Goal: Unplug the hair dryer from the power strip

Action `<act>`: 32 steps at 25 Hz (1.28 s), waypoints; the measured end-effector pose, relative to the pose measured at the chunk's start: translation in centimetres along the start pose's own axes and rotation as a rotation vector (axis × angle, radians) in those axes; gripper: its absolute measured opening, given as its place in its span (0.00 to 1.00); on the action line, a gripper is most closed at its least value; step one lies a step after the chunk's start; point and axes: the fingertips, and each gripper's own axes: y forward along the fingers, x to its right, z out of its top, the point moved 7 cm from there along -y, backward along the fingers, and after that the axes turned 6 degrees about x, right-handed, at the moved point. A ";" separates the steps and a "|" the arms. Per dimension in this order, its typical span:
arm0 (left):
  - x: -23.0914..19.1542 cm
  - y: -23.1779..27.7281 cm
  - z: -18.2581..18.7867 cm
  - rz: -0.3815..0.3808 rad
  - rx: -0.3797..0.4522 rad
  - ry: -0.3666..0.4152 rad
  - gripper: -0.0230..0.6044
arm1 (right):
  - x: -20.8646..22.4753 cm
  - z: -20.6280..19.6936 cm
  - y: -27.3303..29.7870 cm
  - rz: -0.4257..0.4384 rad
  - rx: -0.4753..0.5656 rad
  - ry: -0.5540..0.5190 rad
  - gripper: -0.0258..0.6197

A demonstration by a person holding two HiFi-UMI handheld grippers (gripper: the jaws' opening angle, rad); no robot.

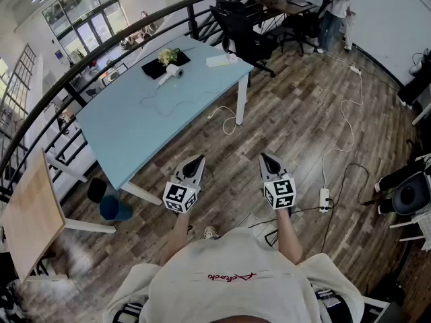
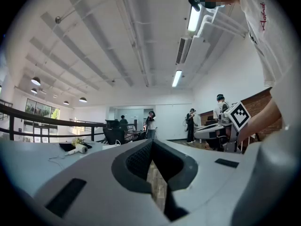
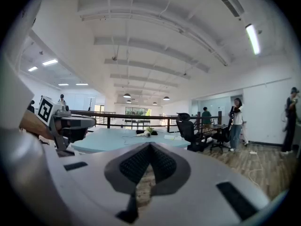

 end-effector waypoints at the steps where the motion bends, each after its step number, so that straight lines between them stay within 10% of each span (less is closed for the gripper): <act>1: -0.2 0.0 0.0 0.002 -0.002 -0.001 0.05 | 0.0 -0.1 0.1 -0.004 -0.002 0.002 0.07; 32: 5.9 3.7 -0.5 0.074 -0.022 0.000 0.05 | 6.5 -1.8 -3.9 0.031 0.011 0.046 0.07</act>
